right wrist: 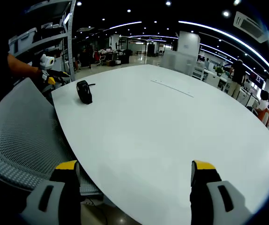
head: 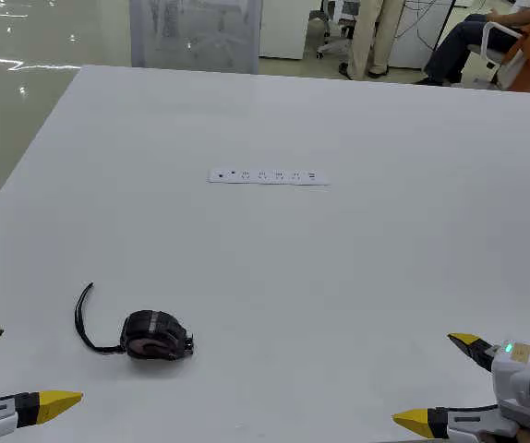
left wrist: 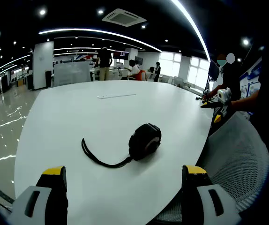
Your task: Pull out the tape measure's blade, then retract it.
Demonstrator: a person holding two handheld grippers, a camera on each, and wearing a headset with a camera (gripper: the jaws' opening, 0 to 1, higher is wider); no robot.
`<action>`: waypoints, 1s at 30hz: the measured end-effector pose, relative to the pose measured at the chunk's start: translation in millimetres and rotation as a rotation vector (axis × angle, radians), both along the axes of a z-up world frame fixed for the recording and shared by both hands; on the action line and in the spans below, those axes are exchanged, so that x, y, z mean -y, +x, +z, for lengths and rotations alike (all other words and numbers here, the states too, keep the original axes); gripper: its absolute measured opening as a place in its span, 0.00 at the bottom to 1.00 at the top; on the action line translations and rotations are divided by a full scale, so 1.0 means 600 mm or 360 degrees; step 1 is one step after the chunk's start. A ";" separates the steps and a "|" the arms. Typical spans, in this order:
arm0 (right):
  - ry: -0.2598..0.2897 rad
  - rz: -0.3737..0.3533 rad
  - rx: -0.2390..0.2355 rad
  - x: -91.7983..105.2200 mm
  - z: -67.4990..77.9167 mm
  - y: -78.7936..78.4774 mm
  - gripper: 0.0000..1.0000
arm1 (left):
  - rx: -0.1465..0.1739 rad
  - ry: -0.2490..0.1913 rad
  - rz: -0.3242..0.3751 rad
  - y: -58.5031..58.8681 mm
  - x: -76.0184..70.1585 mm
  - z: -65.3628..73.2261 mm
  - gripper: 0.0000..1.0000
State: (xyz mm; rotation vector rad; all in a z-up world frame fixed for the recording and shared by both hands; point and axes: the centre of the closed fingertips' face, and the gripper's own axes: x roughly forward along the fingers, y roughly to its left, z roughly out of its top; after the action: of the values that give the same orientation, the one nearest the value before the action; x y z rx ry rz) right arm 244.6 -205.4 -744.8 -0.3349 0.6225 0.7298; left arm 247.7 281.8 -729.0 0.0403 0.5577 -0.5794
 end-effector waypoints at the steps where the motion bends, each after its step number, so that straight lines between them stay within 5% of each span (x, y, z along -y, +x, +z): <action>1: -0.0001 -0.0001 -0.0001 0.000 0.000 0.000 1.00 | -0.0003 0.0001 0.0000 0.000 0.000 0.000 0.99; 30: 0.0005 -0.0017 -0.0010 0.004 -0.003 0.000 1.00 | -0.0007 0.0018 -0.0010 0.001 0.004 -0.002 0.99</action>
State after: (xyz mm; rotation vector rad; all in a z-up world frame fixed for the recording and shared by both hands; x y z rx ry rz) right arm 244.5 -207.7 -746.4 -0.3262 0.6288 0.7221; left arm 248.0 279.5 -730.5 0.0516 0.5654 -0.5826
